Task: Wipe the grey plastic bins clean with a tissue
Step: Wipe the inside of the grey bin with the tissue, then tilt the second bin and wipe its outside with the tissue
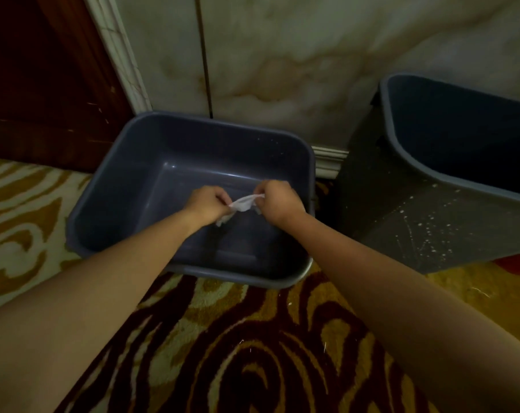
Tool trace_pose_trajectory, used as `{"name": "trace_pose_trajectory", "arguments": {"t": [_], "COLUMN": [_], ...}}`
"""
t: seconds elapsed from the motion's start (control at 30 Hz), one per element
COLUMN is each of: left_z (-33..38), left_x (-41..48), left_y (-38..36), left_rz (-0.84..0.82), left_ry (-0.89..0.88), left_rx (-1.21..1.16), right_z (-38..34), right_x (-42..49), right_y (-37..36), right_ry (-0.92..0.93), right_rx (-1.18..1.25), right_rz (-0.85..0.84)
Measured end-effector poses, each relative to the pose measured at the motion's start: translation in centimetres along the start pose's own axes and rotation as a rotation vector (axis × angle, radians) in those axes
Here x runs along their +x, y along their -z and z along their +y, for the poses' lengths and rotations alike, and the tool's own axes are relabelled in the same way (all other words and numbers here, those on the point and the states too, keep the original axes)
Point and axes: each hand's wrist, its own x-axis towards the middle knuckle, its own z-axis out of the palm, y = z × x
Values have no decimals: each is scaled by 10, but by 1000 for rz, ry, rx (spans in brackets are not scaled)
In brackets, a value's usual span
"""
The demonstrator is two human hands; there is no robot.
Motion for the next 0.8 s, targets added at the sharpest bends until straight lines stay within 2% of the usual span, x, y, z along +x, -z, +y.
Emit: {"name": "trace_pose_trajectory", "arguments": {"t": [0.17, 0.23, 0.33, 0.37, 0.43, 0.5, 0.57, 0.67, 0.73, 0.8], "left_z": [28, 40, 57, 65, 91, 133, 180, 242, 267, 280], "left_x": [-27, -41, -59, -64, -73, -82, -93, -116, -126, -128], "left_y": [4, 13, 34, 42, 54, 57, 46, 7, -24, -51], "left_rz": [-64, -123, -226, -194, -9, 162, 195, 116, 21, -137], "left_ry": [-87, -142, -170, -181, -247, -396, -589, -842, -951, -946], "left_rx": [-146, -65, 186, 238, 270, 223, 173, 175, 322, 555], "right_z": [-8, -9, -7, -5, 2, 13, 27, 54, 76, 100], "right_x": [-24, -39, -71, -83, -108, -134, -159, -191, -211, -228], "right_y": [27, 43, 76, 89, 115, 139, 159, 184, 197, 207], "right_ry": [29, 66, 98, 103, 96, 80, 55, -7, -68, -132], "right_rx": [149, 131, 68, 51, 21, 4, 22, 68, 96, 171], "right_rz": [58, 87, 73, 59, 50, 67, 95, 140, 171, 201]}}
